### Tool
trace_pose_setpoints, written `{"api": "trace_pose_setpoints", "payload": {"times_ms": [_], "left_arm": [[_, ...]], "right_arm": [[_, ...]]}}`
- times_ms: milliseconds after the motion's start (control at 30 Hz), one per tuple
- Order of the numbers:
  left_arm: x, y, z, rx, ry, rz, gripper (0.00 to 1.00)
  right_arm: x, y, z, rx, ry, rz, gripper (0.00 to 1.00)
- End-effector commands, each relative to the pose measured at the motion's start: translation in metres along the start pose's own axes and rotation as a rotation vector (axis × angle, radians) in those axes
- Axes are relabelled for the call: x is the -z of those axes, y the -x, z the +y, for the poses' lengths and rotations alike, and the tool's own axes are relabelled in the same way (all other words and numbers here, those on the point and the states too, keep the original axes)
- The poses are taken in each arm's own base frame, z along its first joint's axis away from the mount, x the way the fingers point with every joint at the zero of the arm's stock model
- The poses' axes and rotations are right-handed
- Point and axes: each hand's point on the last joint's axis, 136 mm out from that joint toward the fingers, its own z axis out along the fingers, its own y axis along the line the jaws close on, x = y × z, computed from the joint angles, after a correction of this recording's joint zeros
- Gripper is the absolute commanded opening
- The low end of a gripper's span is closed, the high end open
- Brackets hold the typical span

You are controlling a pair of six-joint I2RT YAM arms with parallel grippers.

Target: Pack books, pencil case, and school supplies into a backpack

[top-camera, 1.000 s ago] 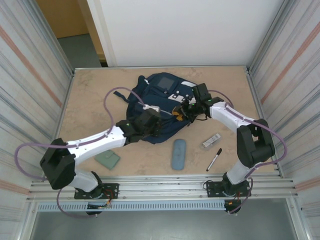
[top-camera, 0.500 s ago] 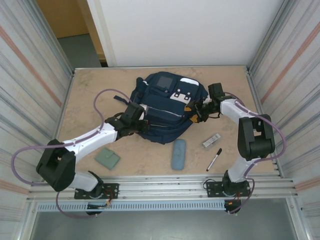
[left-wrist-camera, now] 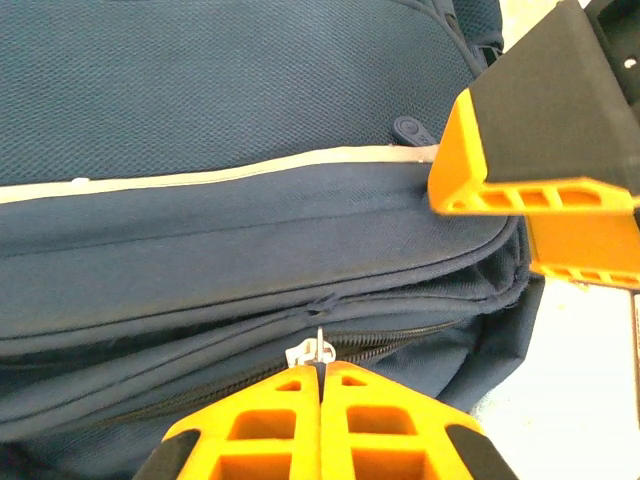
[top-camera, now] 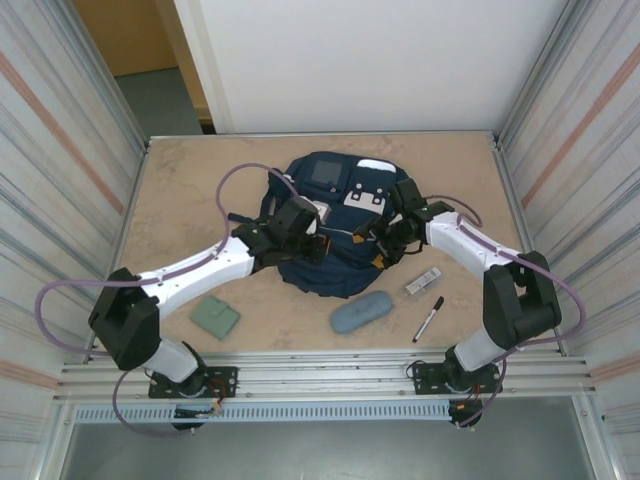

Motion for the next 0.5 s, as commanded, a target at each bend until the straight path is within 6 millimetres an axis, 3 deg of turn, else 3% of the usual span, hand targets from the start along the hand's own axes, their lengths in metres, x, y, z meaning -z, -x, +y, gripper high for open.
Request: {"api": "trace_pose_setpoints", "payload": {"times_ms": [0,133,300,367,467], "left_arm": [[0.003,0.026,-0.032,-0.012,-0.099,-0.073,0.00],[-0.001,0.026,-0.035,-0.008,-0.099,-0.078,0.00],[0.006,0.022,-0.017,-0.009,-0.021,-0.097,0.00],[0.011,0.017,-0.001,0.009,0.031,-0.100,0.00],[0.017,0.008,0.028,0.059,0.092,-0.108,0.00]], "right_arm": [[0.006,-0.008,0.001,-0.077,-0.027,-0.040,0.65],[0.008,-0.006,0.007,-0.095,-0.014,-0.055,0.62],[0.018,0.013,0.014,-0.046,0.021,-0.140,0.17],[0.025,0.023,0.016,-0.022,0.035,-0.157,0.06],[0.032,0.036,0.019,0.002,0.063,-0.152,0.00]]}}
